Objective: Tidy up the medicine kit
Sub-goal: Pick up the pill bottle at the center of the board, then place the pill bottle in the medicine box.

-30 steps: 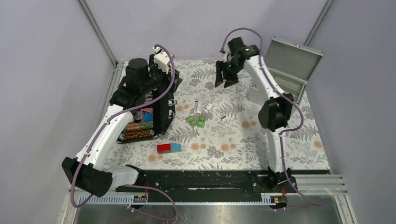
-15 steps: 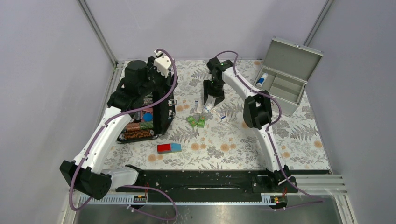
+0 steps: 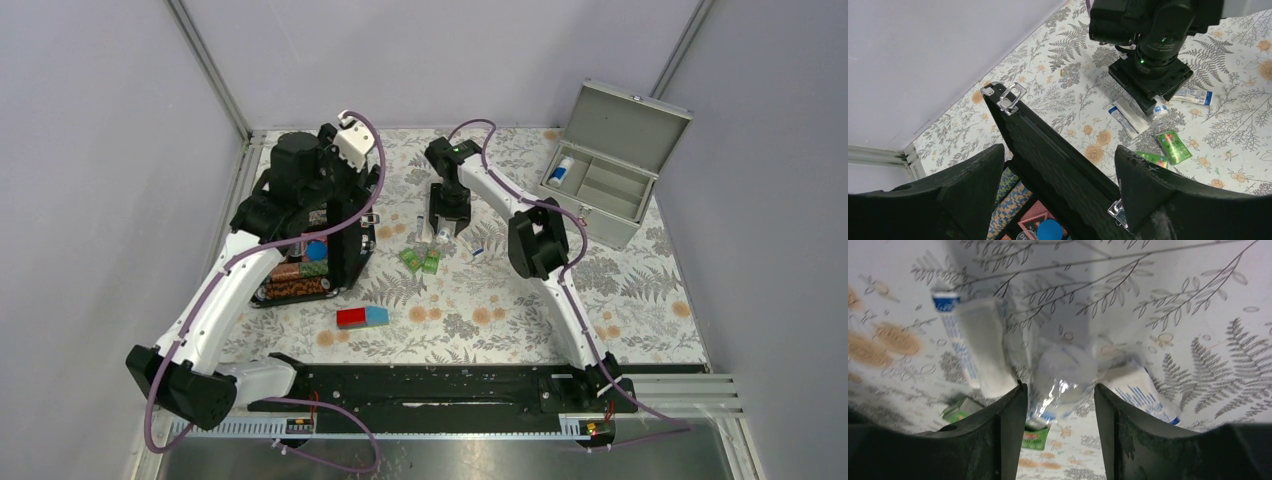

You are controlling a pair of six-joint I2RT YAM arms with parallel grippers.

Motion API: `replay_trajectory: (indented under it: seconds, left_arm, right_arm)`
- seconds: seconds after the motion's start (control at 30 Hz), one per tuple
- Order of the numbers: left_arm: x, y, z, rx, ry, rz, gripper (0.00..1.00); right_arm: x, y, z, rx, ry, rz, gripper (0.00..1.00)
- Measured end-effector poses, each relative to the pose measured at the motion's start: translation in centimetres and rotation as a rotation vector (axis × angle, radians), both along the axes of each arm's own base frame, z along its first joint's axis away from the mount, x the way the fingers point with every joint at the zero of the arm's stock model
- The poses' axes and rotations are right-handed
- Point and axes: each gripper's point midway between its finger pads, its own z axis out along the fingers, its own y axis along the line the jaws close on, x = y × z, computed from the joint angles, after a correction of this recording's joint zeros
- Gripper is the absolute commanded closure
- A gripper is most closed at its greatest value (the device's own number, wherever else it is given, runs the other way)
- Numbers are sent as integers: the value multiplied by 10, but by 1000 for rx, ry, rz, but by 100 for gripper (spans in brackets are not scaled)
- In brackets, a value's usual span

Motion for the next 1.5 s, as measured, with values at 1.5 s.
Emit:
replay_trajectory:
  seconds: [1.5]
  left_arm:
    - [-1, -95, -5, -274, 144, -238, 21]
  right_arm:
    - [71, -270, 173, -142, -403, -230, 62]
